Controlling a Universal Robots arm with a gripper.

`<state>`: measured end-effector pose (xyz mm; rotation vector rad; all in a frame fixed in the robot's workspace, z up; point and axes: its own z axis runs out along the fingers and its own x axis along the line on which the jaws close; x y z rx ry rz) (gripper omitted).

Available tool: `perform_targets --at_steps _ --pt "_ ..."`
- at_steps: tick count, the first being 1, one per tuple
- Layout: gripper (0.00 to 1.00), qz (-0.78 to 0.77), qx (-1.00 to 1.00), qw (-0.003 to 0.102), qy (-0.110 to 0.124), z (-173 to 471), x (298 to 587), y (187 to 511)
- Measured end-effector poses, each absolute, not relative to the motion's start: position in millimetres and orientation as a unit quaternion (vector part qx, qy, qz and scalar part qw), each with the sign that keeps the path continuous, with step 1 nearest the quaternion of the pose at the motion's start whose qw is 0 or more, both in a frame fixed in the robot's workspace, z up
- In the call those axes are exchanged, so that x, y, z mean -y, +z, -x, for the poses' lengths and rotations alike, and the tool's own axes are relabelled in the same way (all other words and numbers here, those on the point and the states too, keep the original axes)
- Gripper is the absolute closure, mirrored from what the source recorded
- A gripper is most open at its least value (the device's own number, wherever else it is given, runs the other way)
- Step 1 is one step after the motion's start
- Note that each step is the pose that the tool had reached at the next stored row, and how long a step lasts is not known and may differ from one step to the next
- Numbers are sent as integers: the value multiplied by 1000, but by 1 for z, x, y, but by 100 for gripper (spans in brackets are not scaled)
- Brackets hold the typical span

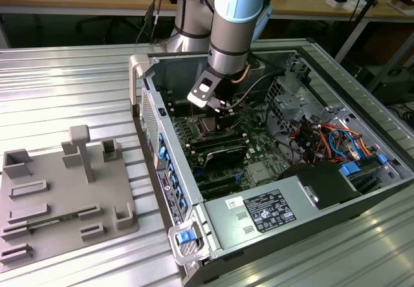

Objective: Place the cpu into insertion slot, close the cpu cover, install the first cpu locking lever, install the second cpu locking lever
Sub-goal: 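Place the cpu into insertion slot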

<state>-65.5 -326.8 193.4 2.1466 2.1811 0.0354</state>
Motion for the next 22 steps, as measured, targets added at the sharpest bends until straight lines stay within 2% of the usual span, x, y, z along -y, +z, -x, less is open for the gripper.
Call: perform_targets --at_steps 7,9,22 --pt "45 -701 -712 41 13 65 327 193" --pt "33 -701 -712 40 12 65 327 193" --pt "33 -701 -712 38 15 72 326 193"
